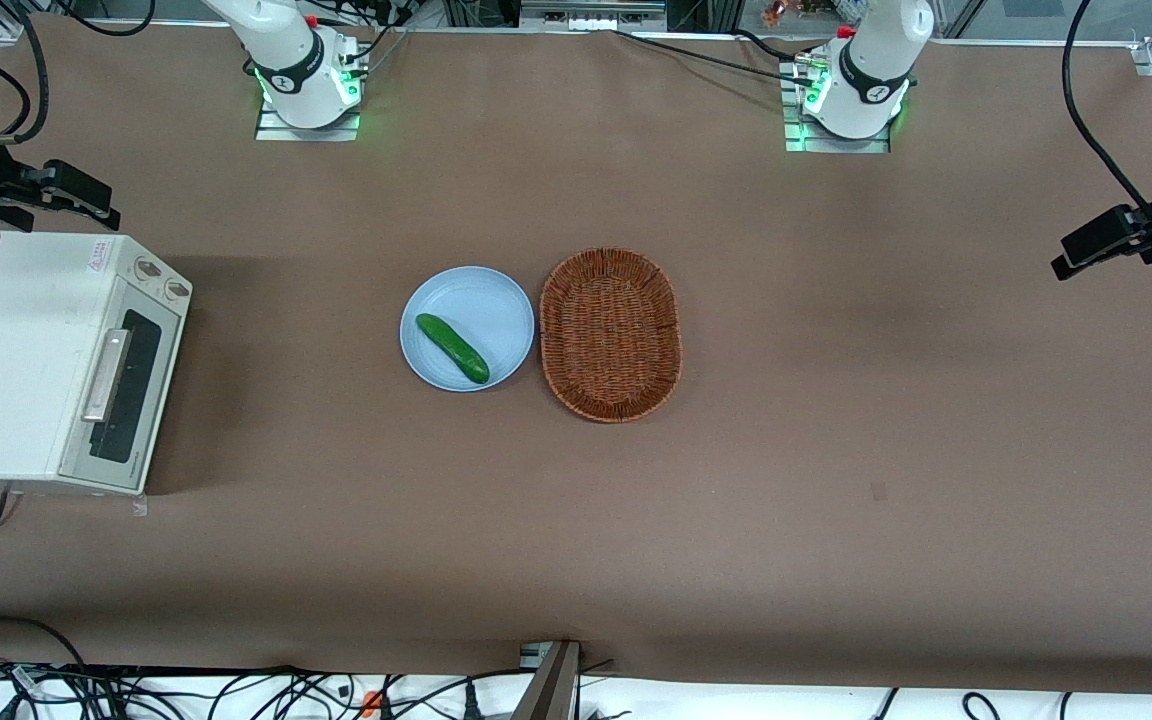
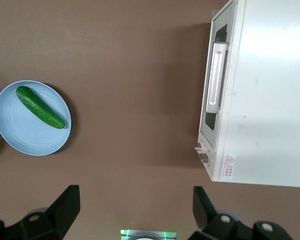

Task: Open oven door with right arm only
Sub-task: 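Move the right gripper down to the oven door's silver handle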

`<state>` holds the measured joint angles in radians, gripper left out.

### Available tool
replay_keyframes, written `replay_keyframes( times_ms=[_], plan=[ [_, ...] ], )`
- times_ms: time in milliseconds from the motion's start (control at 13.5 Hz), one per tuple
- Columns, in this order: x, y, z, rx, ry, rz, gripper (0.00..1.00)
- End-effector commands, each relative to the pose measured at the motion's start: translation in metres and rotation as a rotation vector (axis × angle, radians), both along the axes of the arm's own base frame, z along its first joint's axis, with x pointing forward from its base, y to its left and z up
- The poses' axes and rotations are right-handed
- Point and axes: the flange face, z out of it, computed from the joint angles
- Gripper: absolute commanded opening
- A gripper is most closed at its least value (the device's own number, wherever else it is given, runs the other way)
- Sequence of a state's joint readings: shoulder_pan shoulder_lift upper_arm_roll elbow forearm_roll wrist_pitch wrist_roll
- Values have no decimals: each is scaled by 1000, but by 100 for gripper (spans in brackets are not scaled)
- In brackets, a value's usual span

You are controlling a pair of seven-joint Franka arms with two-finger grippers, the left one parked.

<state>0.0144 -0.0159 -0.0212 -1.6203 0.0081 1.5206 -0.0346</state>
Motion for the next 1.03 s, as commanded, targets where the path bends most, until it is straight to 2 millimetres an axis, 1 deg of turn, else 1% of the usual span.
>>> replay_keyframes(
  times_ms=[0,148,221,295,369,443,517,591,738,812,886,960],
  plan=[
    [-1,7,4,-11,5,2,100],
    [0,18,-5,-8,23,20,99],
    [3,21,-18,-8,49,25,95],
    [7,31,-33,-9,78,43,91],
    [11,35,-45,-10,98,49,87],
    [18,40,-61,-12,124,57,82],
    [23,40,-74,-19,144,61,73],
    [29,43,-91,-25,171,66,63],
    [42,37,-126,-113,212,83,37],
    [46,39,-139,-151,227,99,29],
    [51,40,-153,-191,241,116,25],
    [56,37,-166,-233,247,130,20]
  ],
)
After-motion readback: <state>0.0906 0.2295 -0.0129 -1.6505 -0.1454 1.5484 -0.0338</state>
